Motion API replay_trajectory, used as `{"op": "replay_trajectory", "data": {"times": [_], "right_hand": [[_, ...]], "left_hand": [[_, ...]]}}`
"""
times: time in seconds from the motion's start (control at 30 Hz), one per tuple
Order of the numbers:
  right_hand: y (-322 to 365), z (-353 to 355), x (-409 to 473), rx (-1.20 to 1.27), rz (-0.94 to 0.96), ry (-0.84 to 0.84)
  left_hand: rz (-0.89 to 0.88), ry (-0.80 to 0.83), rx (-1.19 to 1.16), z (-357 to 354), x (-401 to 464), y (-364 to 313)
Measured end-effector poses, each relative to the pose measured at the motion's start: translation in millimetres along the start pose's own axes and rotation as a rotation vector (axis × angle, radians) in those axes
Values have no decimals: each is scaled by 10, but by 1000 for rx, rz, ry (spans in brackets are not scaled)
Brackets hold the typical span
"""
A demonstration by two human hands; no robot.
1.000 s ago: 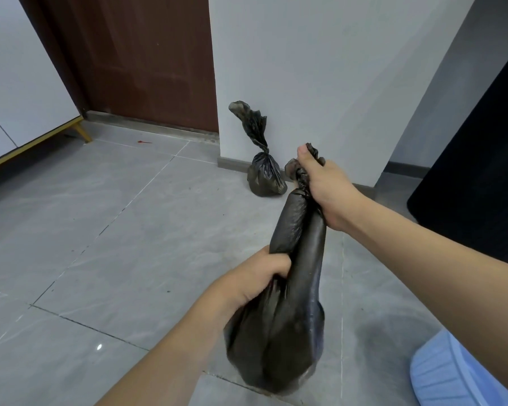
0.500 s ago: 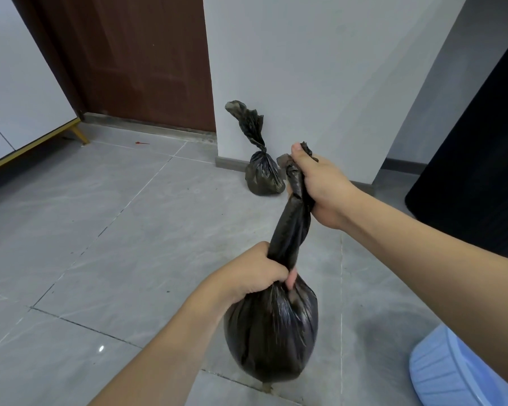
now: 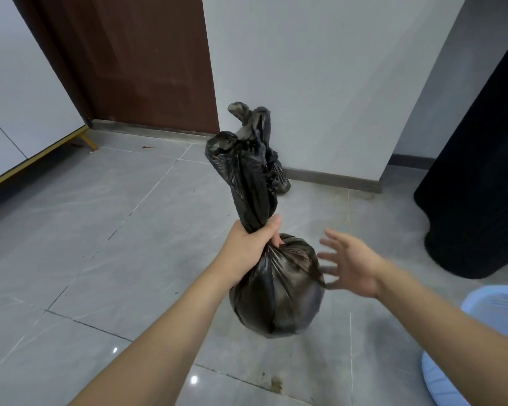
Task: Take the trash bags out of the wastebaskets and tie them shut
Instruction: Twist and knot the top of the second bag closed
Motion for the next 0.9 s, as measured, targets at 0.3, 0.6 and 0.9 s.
{"op": "replay_trajectory", "data": {"times": [0.3,0.6,0.9], "right_hand": [[-337,-262,133,70,-204,203],[-370,-200,187,426,273,-39],[-460,-217,98,314,-268,349]], "left_hand": [[-18,-126,-98,-154,160,-43],[432,-676,-169,73,366,176],[221,-260,-434,135,449,-20]]}}
Point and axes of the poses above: each hand's wrist, its own x-axis towards the middle knuckle, its own z-axis out of the back of the hand, y = z × x, the point moved 2 cm from there along x, towards the middle knuckle, and after that the axes turned 12 degrees about -z, right-handed, at the moved point
